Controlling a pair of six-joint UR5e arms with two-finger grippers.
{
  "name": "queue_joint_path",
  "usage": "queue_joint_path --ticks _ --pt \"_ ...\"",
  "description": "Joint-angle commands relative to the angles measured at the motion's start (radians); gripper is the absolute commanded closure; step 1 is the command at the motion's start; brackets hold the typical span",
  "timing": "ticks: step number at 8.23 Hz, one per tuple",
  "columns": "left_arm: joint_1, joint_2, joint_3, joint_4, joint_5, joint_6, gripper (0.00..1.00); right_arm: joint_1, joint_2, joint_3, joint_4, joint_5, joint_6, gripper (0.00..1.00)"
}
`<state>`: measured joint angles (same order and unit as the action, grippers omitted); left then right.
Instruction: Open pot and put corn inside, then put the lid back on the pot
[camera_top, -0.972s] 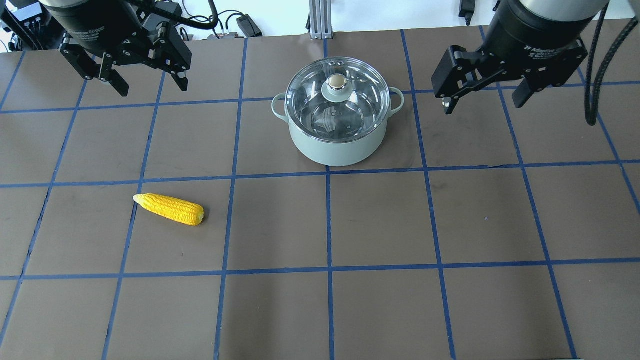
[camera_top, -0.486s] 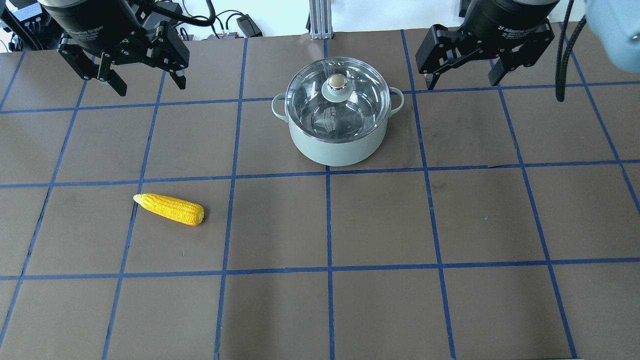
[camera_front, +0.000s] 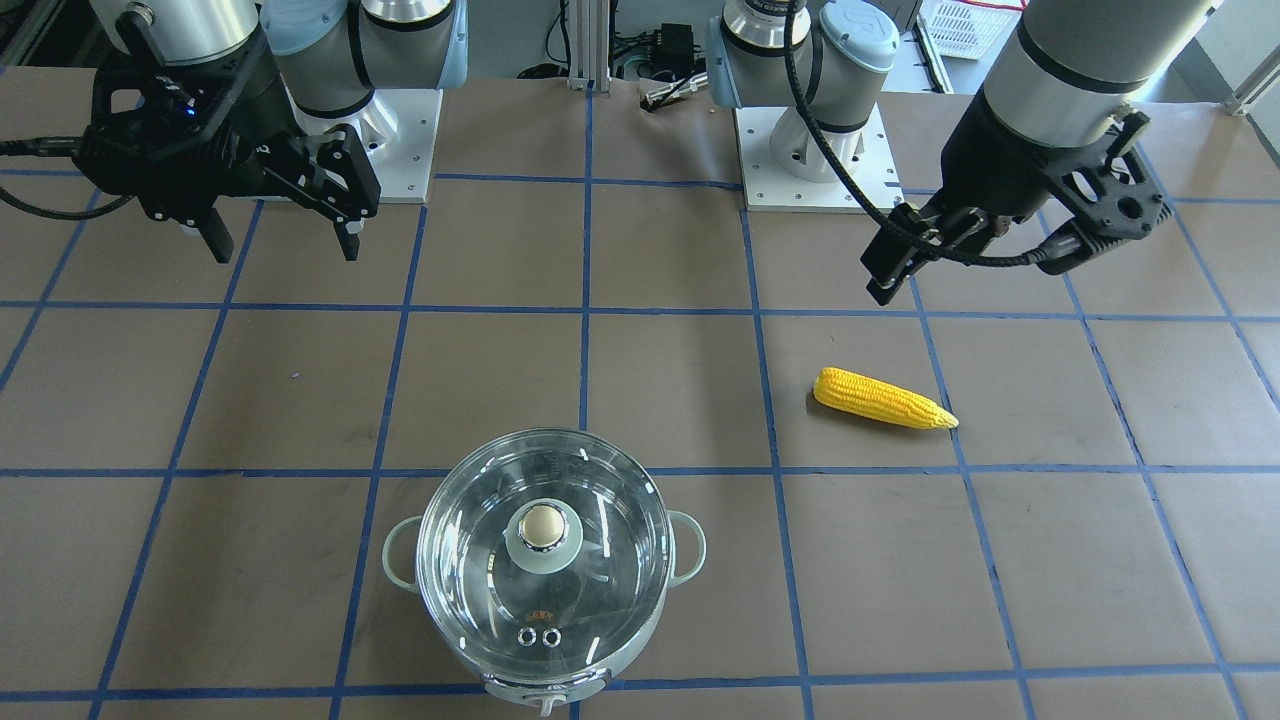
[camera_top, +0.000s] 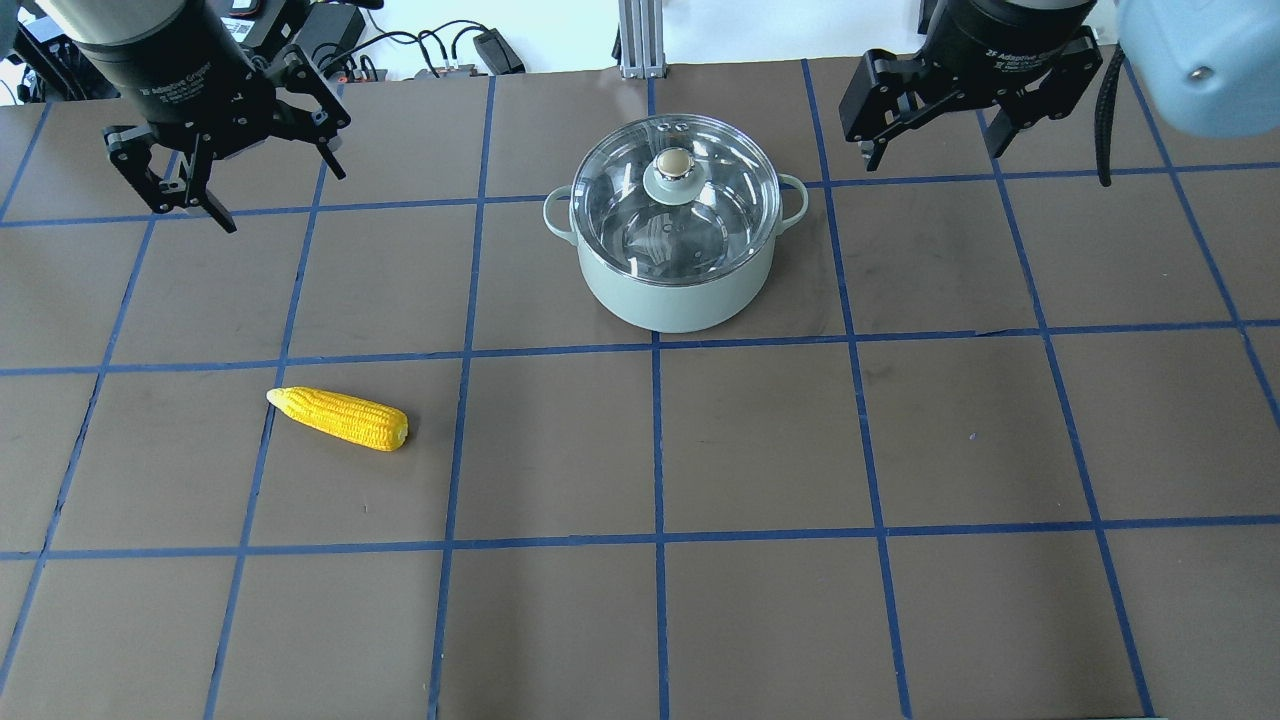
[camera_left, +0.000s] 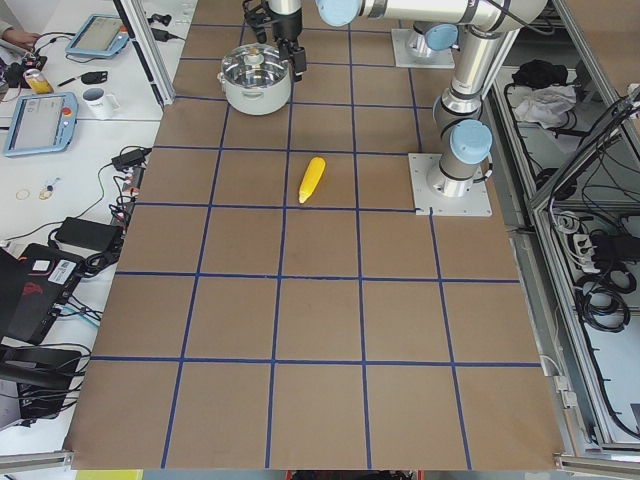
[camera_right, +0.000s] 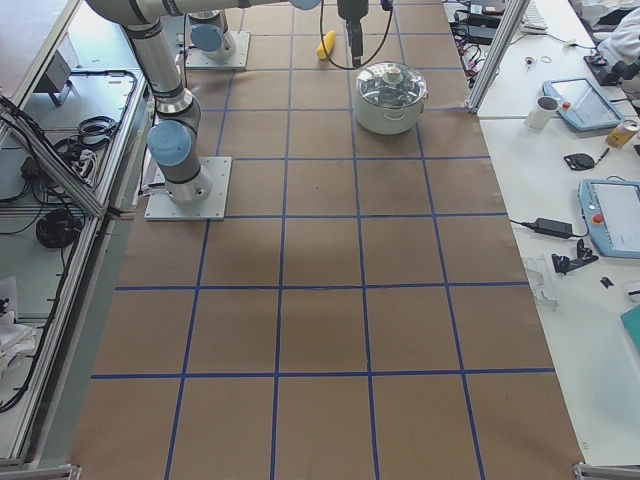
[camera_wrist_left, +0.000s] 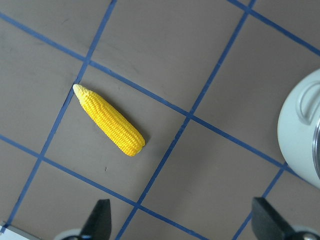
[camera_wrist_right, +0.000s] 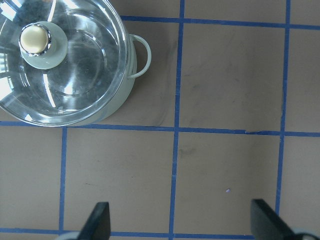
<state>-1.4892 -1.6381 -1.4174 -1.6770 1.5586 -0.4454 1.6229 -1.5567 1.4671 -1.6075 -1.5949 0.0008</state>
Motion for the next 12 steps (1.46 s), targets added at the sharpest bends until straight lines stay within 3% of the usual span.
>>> queue_joint_path --ticks 1,2,3,5,6,8,10,12 --pt "0.04 0.009 -0.044 -0.004 0.097 -0.377 0.0 0.006 0.0 0.001 -0.011 -0.028 -0.005 0.0" --pt "0.049 0.017 -0.048 -0.022 0.166 -0.407 0.0 0.006 0.004 0.005 -0.017 -0.03 -0.007 0.0" --pt "0.079 0.014 -0.049 -0.036 0.163 -0.391 0.0 0.003 0.006 0.005 0.012 -0.043 -0.012 0.0" --pt "0.115 0.008 -0.057 -0.021 0.018 -0.49 0.0 -0.005 0.006 0.004 0.037 -0.042 -0.044 0.0" --pt "0.124 0.003 -0.061 -0.024 0.017 -0.509 0.0 -0.001 0.007 0.004 0.031 -0.045 -0.045 0.0" --pt "0.141 -0.003 -0.157 0.034 0.02 -0.625 0.0 0.002 0.007 0.012 0.063 -0.033 -0.045 0.0" --pt "0.165 0.014 -0.302 0.181 0.011 -0.636 0.0 0.006 0.017 0.012 0.051 -0.031 -0.019 0.0" --pt "0.234 0.007 -0.379 0.267 0.0 -0.603 0.0 0.011 0.088 -0.037 -0.001 -0.027 0.053 0.0"
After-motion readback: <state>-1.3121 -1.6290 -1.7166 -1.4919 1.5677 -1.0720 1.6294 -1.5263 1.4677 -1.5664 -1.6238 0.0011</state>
